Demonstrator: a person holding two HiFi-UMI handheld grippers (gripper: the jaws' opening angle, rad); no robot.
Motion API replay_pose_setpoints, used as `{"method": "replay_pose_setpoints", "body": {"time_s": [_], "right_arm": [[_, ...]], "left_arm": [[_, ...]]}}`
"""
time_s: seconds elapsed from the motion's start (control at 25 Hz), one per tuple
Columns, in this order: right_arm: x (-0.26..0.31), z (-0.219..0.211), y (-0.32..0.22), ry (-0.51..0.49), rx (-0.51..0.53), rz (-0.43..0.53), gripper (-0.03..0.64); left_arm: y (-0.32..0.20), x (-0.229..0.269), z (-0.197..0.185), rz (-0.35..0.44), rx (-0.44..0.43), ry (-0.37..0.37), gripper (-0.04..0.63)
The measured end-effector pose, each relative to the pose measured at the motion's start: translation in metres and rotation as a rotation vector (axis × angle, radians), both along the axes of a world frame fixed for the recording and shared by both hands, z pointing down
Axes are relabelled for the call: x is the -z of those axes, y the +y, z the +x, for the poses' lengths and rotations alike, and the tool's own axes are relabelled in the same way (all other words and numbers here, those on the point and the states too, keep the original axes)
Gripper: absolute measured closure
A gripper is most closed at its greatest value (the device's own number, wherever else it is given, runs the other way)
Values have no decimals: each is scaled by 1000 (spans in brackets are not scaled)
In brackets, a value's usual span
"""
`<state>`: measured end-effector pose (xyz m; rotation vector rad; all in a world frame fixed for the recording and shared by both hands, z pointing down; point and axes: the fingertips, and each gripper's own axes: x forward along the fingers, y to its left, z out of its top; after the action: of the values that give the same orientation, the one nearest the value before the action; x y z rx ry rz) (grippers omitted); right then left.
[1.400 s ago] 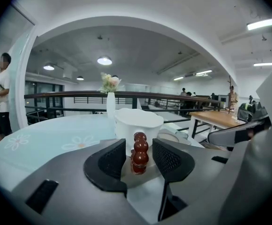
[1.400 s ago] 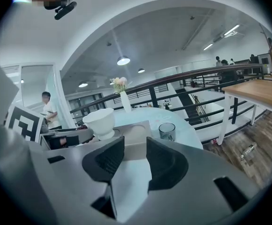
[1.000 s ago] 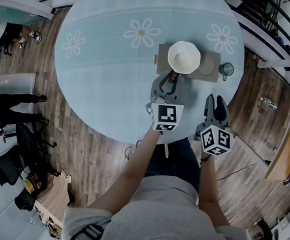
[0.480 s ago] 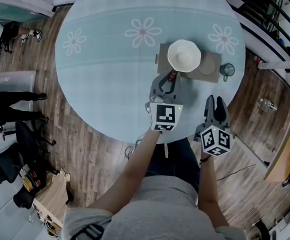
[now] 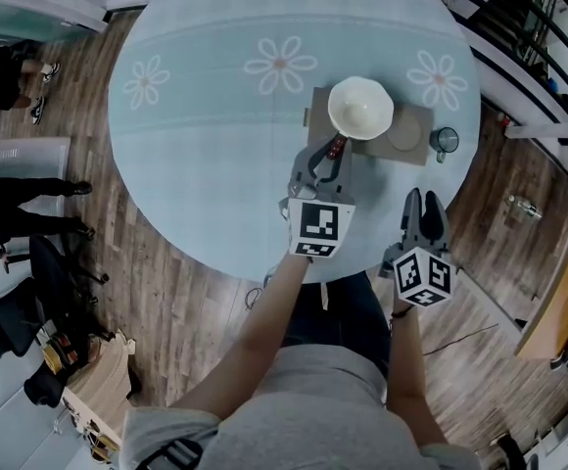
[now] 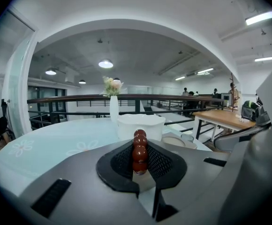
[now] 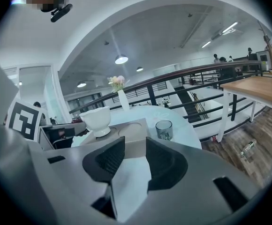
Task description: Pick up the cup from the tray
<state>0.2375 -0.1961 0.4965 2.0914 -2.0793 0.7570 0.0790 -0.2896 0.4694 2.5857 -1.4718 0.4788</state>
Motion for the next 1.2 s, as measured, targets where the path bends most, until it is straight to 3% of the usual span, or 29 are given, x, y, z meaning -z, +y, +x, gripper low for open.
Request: {"method": "replay_pose_setpoints", "body": {"time_s": [0.36, 0.68, 1.0, 1.2], "right_arm": [[6, -3, -6, -1, 13, 17, 485], [22, -26, -20, -14, 68, 64, 499], [22, -73, -26, -28, 161, 71, 514], [18, -95, -26, -28, 202, 59, 515]], "left_arm": [[-3, 35, -17, 46, 5, 37, 560], [4, 61, -75, 76, 98, 32, 560], [22, 39, -141, 31, 215, 3, 560], [34, 7, -155, -9, 198, -30, 560]]}}
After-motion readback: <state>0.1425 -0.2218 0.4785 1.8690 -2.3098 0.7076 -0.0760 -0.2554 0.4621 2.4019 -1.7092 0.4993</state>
